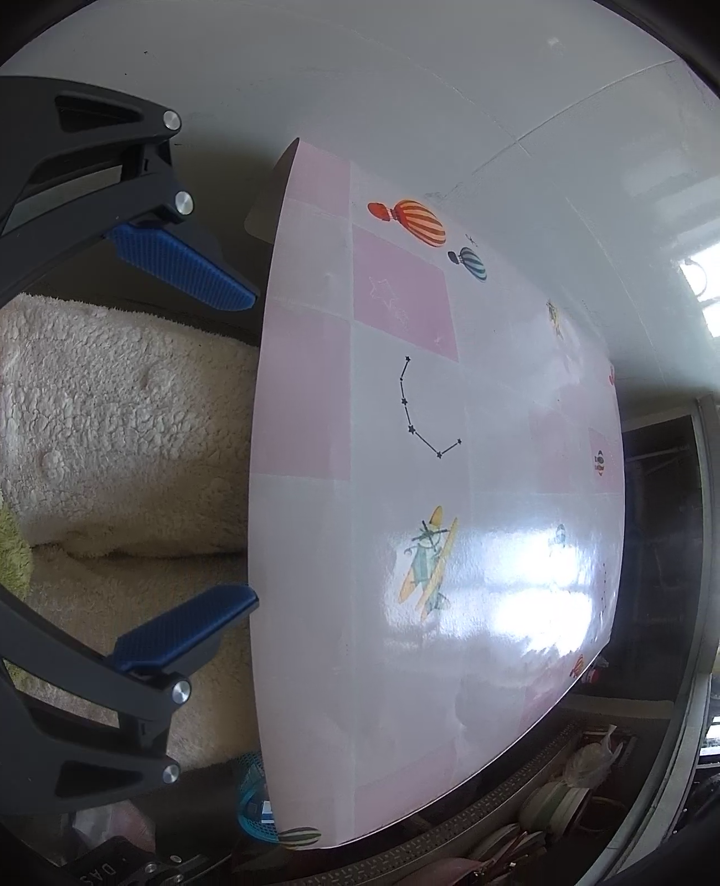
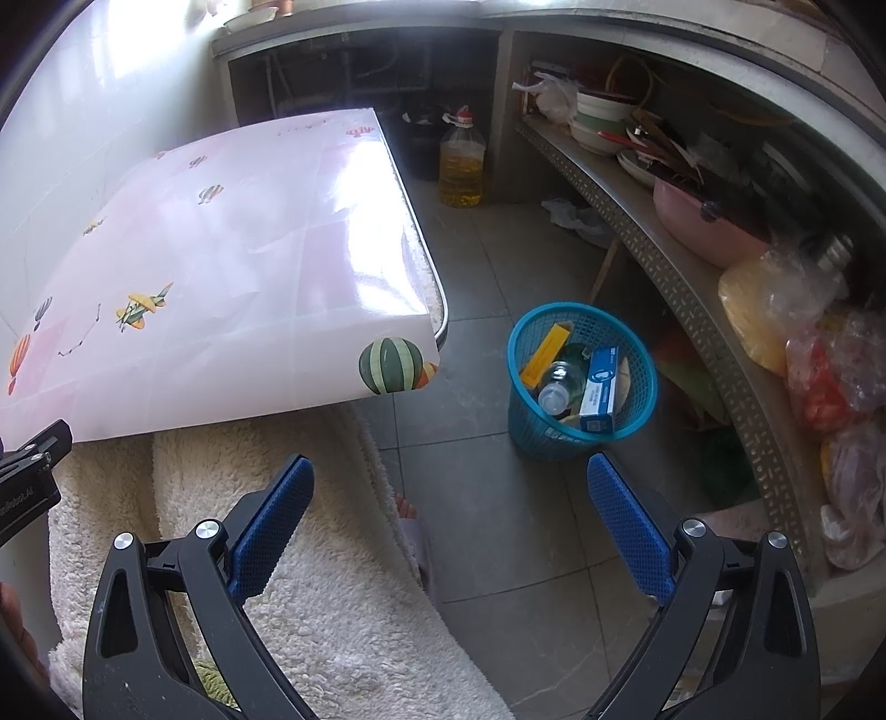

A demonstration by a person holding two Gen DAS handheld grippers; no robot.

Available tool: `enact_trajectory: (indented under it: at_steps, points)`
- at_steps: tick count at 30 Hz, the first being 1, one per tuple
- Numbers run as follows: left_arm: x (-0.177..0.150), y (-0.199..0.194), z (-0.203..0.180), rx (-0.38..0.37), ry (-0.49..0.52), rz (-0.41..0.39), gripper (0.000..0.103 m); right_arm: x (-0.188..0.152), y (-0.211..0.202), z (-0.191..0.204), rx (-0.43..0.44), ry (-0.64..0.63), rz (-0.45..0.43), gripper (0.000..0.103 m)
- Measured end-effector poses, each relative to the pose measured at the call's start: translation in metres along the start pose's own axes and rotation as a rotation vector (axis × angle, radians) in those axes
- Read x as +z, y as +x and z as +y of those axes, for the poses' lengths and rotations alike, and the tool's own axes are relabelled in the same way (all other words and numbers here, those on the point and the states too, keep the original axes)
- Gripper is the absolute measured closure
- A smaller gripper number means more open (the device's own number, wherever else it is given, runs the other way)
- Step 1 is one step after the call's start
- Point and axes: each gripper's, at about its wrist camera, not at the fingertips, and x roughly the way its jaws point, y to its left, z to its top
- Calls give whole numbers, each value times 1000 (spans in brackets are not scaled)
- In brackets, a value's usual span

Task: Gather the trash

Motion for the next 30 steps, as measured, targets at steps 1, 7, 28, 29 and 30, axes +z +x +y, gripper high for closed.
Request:
enact_trajectory:
  at_steps: [1,7,28,29,30]
  points:
    - [0,-1,-1,-5,4,-4,6,-1,-1,0,-1,0,-2,8]
    - [1,-7,-10,-40,22,-21,6,0,-1,-2,-2,5,-3,8]
    - [2,-13,-15,-61,41,-32,6,0,-2,-5,-1,11,-14,8]
    - [3,-13,-15,-60,41,-32,6,0,-2,-5,-1,11,-14,8]
    - [3,-12,-15,-61,42,-32,6,0,-2,-5,-1,12,-13,8]
